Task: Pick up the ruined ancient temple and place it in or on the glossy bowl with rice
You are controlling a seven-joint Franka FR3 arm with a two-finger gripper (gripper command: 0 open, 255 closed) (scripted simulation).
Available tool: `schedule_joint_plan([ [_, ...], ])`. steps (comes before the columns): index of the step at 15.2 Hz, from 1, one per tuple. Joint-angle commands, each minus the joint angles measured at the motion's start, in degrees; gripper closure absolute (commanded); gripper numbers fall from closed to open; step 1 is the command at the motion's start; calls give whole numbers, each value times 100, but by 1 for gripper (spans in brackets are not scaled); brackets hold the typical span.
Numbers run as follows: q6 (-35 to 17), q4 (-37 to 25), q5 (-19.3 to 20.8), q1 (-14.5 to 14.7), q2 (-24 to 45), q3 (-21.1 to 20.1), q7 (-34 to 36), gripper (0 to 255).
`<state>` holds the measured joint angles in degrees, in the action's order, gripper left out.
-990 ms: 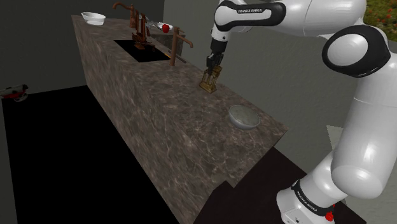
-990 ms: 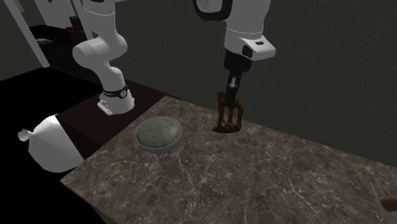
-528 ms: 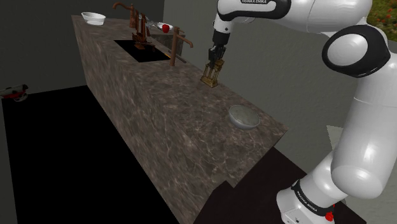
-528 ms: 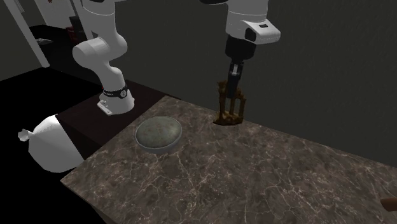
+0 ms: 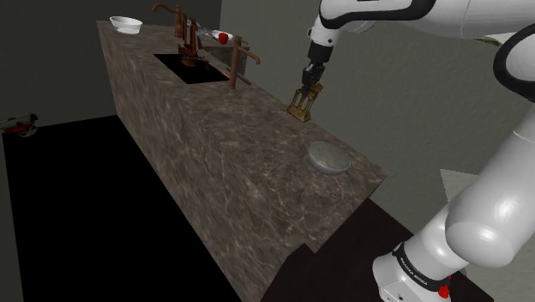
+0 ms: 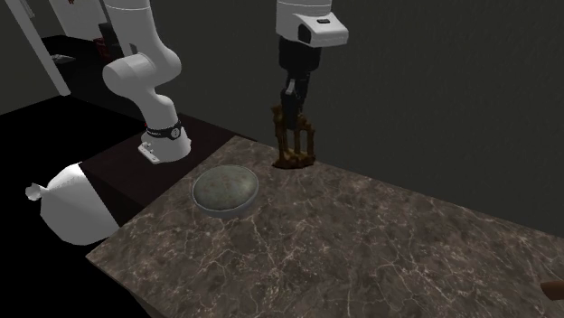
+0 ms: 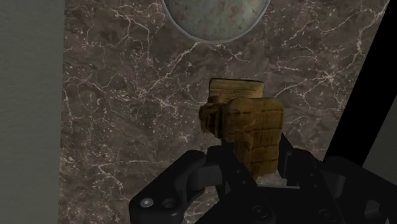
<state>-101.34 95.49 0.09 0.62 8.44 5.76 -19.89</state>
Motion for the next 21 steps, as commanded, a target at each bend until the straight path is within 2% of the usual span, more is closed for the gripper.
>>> schedule_joint_plan([
  [1, -44, 508, 47, -39, -468, 42, -79, 255],
  [7, -84, 1765, 221, -204, -1699, 207, -357, 255],
  [13, 87, 2722, 457, -414, -2850, 403, -668, 255],
  [21, -534, 3291, 473, -425, -2797, 432, -655, 255],
])
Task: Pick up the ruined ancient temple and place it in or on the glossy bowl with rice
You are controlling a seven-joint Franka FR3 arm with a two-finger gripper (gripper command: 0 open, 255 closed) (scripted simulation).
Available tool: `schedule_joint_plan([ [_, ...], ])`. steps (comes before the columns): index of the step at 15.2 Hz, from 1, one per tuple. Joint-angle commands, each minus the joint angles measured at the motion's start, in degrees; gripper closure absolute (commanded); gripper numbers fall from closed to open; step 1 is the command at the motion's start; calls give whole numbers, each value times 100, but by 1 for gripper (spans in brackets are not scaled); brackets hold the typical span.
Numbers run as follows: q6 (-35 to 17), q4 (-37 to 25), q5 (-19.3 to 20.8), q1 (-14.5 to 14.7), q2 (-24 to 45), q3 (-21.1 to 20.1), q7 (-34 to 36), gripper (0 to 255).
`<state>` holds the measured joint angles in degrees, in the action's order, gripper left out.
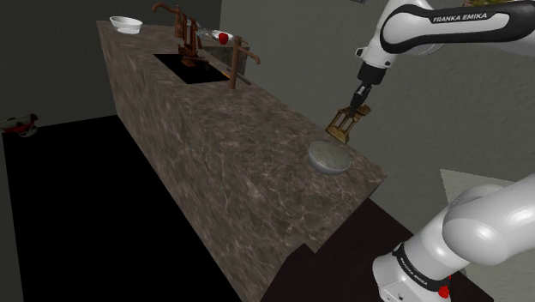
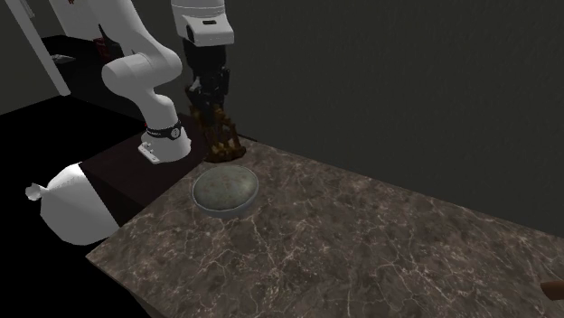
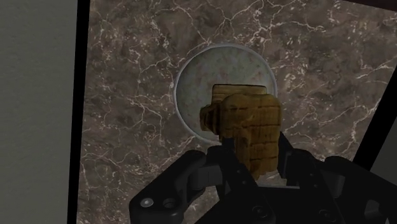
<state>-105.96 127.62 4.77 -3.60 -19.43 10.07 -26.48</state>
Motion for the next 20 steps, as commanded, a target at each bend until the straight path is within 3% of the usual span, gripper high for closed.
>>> schedule_joint_plan([
  [1, -150, 144, 6, -3, 2, 6, 5, 255],
  [13, -1115, 852, 13, -12, 260, 60, 7, 255],
  [20, -1115, 852, 13, -13, 260, 59, 7, 255],
])
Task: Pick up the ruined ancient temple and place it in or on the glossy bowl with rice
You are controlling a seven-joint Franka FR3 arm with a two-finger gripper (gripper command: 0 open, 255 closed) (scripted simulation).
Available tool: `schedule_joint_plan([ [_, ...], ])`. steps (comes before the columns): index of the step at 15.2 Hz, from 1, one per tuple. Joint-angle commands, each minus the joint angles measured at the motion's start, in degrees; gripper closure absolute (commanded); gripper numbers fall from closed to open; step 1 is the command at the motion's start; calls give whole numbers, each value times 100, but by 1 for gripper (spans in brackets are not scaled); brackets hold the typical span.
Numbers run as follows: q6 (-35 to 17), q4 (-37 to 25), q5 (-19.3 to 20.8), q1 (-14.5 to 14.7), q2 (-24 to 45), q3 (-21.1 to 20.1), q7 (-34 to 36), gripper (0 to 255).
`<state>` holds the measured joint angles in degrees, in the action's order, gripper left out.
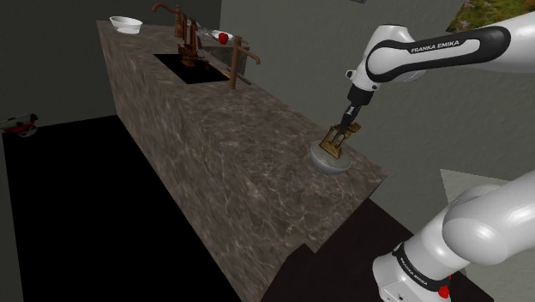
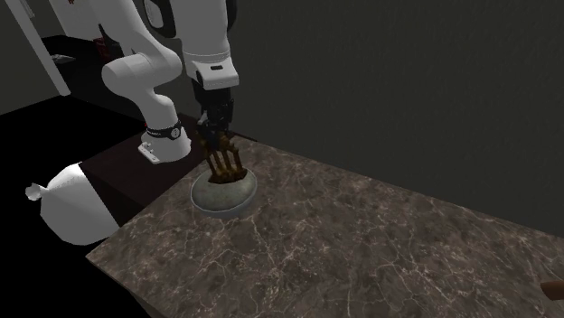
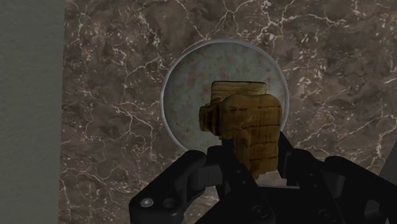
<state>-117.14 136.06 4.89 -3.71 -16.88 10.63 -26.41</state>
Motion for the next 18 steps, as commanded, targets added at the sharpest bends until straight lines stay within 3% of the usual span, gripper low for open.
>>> schedule_joint_plan([
  [1, 5, 7, 0, -1, 4, 1, 1, 0],
  [6, 3, 8, 1, -2, 5, 2, -1, 0],
  [10, 762, -570, -12, 13, -177, -45, 6, 0],
  [18, 762, -570, -12, 13, -177, -45, 6, 0],
])
